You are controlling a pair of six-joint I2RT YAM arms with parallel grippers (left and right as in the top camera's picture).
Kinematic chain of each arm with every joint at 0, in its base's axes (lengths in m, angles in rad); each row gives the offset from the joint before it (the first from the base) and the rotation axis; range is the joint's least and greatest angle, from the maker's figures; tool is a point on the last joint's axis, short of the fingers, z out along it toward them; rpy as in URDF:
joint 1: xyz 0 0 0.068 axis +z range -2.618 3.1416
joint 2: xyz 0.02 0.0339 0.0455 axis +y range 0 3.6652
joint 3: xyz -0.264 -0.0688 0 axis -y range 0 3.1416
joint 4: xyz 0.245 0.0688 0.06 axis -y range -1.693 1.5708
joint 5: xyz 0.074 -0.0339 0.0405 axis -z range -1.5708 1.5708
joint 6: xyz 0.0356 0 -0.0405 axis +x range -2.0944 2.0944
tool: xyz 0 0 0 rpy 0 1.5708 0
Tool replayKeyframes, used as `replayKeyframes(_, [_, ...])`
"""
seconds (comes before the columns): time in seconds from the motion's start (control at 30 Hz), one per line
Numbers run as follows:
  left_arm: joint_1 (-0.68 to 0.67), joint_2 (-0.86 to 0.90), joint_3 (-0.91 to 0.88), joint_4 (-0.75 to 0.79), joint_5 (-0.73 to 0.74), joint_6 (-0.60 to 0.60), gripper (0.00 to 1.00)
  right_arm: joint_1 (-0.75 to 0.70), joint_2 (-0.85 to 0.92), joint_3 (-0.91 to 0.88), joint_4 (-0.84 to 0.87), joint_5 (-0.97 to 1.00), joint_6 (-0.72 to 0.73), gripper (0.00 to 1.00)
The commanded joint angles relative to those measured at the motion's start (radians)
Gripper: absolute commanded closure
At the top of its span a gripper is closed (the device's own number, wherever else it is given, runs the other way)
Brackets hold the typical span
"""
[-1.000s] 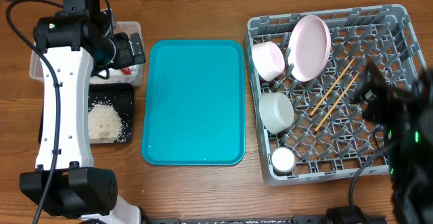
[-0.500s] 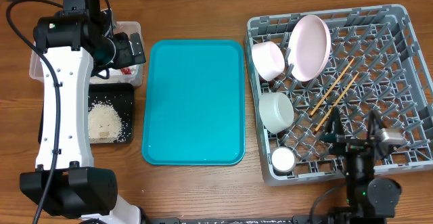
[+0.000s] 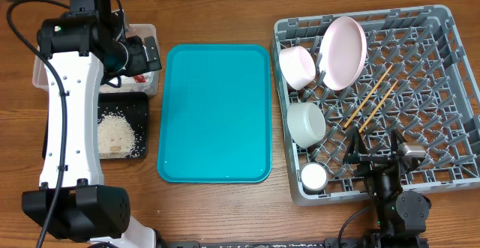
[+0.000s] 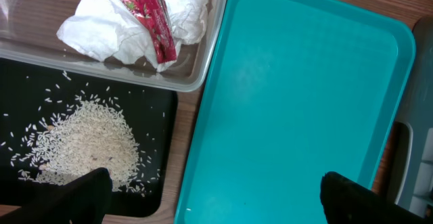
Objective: Sort waste into correct bins and load items into the dishwasher
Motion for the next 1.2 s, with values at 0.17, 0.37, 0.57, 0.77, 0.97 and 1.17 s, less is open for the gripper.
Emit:
replayKeyframes(0.17, [-0.006,-0.002,0.015,0.002,-0.003,-0.003,0.00,-0.002,-0.011,-0.011,0.005,-0.006,-0.007,0.00])
replayKeyframes(0.37, [-0.006,-0.002,0.015,0.002,-0.003,-0.003,0.00,-0.002,-0.011,-0.011,0.005,-0.006,-0.007,0.00])
replayKeyframes(0.57, [-0.005,-0.002,0.015,-0.004,-0.007,-0.001,0.00,-0.002,-0.011,-0.011,0.005,-0.006,-0.007,0.00])
replayKeyframes(0.77, [-0.051,-0.171,-0.073,0.409,0.124,0.192,0.00,-0.002,-0.011,-0.011,0.005,-0.006,-0.007,0.00])
replayKeyframes(0.97, [-0.066,-0.508,-0.494,0.708,0.186,0.335,0.00,-0.002,-0.011,-0.011,0.005,-0.006,-0.007,0.00])
replayKeyframes(1.17, [-0.066,-0.896,-1.035,1.035,0.189,0.312,0.00,-0.002,-0.011,-0.011,0.005,-0.006,-0.007,0.00])
